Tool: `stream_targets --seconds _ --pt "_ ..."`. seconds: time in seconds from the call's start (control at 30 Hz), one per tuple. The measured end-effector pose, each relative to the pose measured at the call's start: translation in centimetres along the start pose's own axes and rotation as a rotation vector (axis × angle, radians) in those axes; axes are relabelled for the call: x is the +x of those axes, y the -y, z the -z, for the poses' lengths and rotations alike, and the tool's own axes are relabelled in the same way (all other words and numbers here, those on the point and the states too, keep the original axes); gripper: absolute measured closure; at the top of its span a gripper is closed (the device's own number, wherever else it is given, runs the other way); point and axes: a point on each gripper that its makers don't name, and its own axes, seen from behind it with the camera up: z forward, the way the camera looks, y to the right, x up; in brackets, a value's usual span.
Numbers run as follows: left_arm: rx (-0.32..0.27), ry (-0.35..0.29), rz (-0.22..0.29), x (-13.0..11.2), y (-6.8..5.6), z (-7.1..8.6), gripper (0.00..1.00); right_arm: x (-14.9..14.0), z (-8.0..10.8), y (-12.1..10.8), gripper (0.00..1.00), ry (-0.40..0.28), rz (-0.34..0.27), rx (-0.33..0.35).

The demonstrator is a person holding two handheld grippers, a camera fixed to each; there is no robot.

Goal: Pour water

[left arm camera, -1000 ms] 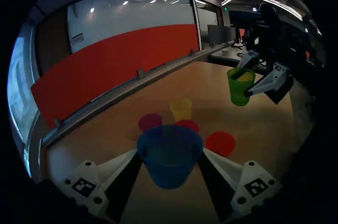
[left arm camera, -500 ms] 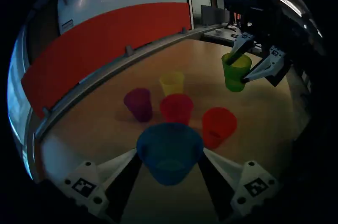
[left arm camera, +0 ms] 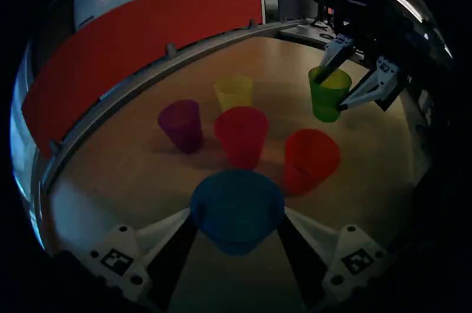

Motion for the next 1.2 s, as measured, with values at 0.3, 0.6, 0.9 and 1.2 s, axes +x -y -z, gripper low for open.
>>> stream_targets --seconds 0.3,0.6,0.9,1.2 --pt "-0.011 0.001 0.010 0.0 0.3 -1.2 0.15 -0.5 -1.3 -0.4 0.12 0.017 0.003 0.003" --pt "-0.024 0.004 0.029 -0.5 0.5 -2.2 0.15 -1.3 -2.7 -1.0 0.12 0.037 -0.002 0.005" --pt "-0.038 0.006 0.046 -1.2 0.6 -2.6 0.15 -2.2 -3.8 -1.3 0.12 0.051 -0.009 0.003" --pt "-0.043 -0.003 0.060 -1.7 0.6 -2.5 0.15 -3.1 -3.7 -1.1 0.12 0.054 -0.011 0.000"
